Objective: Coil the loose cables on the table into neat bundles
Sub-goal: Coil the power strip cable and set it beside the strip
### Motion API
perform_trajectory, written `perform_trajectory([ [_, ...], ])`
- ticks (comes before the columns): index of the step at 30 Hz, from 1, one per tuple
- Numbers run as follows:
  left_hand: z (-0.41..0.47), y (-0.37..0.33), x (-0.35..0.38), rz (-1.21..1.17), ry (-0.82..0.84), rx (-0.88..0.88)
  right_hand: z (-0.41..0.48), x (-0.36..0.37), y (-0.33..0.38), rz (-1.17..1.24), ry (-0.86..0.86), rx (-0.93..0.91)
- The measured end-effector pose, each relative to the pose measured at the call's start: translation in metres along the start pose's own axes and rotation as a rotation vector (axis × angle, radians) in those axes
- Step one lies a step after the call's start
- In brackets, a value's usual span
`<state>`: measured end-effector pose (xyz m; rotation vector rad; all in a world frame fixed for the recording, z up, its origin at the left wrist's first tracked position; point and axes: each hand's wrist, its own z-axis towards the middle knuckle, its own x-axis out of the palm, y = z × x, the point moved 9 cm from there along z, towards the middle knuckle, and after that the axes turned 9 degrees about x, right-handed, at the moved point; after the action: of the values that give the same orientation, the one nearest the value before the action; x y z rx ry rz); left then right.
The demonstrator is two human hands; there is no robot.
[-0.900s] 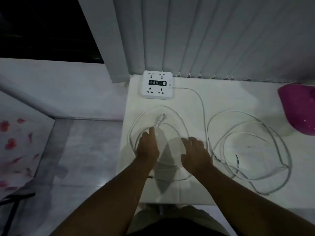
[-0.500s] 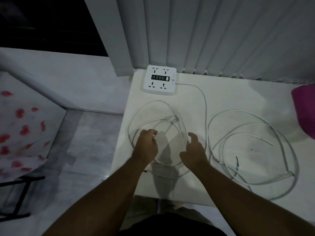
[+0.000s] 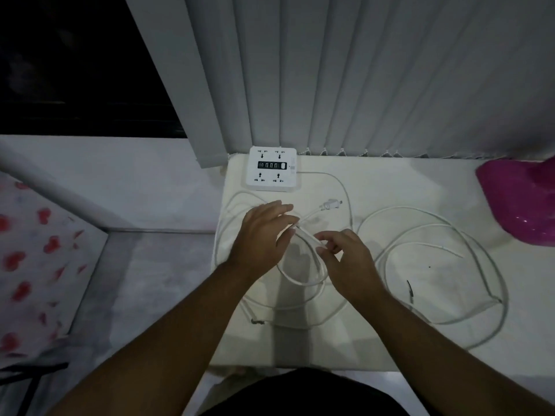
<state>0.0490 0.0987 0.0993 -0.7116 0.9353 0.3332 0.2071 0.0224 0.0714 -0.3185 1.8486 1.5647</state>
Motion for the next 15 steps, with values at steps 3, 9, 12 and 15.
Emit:
perform_trajectory([
  [3, 0.012, 0.001, -0.004, 0.040, 0.093, 0.097, 0.000, -0.012, 0.021, -0.068, -0.087, -0.054],
  [9, 0.018, -0.004, -0.005, -0.128, 0.294, 0.198, 0.001, -0.025, 0.048, -0.257, -0.237, -0.130],
  [12, 0.018, 0.002, -0.004, -0.158, 0.351, 0.178, 0.001, -0.014, 0.038, -0.116, -0.117, -0.032],
  [15, 0.015, 0.003, -0.003, -0.156, 0.408, 0.188, -0.002, 0.003, 0.026, -0.139, -0.033, 0.096],
])
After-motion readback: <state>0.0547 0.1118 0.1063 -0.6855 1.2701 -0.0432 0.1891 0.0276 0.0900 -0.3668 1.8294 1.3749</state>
